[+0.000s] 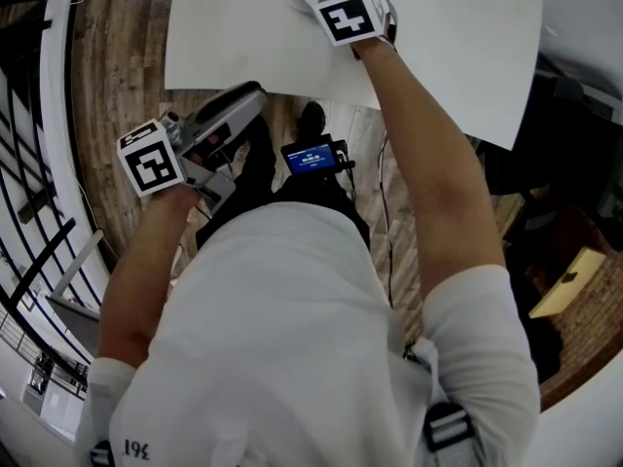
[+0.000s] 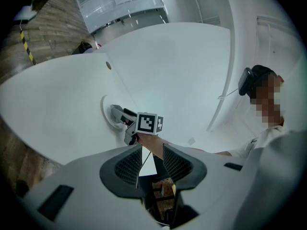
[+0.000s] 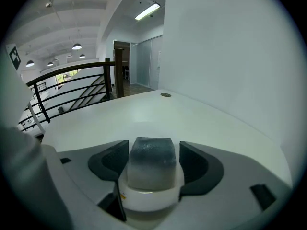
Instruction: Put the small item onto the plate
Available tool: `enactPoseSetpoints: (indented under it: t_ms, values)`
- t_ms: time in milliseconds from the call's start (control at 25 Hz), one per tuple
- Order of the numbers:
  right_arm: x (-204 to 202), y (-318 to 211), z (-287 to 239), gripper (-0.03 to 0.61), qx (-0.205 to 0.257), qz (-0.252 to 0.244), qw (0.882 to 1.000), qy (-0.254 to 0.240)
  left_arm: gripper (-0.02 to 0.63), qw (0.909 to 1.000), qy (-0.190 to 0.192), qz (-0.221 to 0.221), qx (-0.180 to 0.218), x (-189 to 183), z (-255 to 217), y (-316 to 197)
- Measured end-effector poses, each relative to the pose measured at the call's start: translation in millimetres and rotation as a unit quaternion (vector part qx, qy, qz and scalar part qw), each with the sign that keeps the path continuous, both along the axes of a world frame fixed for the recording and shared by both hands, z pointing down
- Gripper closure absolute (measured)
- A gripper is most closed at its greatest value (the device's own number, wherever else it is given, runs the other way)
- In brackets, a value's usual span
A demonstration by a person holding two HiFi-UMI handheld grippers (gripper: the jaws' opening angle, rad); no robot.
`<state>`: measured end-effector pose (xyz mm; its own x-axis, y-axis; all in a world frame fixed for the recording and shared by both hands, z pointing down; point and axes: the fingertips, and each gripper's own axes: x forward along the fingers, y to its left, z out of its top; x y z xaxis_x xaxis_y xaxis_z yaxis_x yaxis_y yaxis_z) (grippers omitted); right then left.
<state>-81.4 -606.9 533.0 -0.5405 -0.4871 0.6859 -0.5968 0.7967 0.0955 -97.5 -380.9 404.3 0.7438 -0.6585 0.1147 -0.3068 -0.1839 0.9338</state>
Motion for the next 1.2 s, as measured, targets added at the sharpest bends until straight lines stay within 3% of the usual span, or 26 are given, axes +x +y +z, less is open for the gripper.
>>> enactPoseSetpoints:
  t_ms: [240, 440, 680, 840, 1000, 1200]
  values:
    - [12, 1, -11, 0.264, 0.014, 0.015, 1.000, -0.007, 0.477, 0.9999, 0.004, -0.010, 0.003, -3, 0, 0]
    - [21, 12, -44, 0.264, 0.025, 0.027, 0.998, -0.047, 0.477, 0.9996, 0.009, -0.020, 0.016, -8, -4, -1]
    - [39, 35, -56, 0.266, -0.013, 0.058, 0.993, -0.106, 0.477, 0.9991, 0.021, -0.006, 0.035, -4, -7, -2]
    - [51, 55, -72, 0.327, -0.019, 0.075, 0.989, -0.127, 0.477, 0.9984, 0.027, -0.006, 0.049, -3, -18, 3]
    - [63, 96, -120, 0.390, -0.001, 0.077, 0.986, -0.145, 0.477, 0.9970, 0.033, -0.006, 0.070, 3, -57, 37]
    - [77, 119, -143, 0.485, 0.012, 0.084, 0.984, -0.158, 0.477, 0.9954, 0.036, -0.002, 0.088, 6, -73, 52]
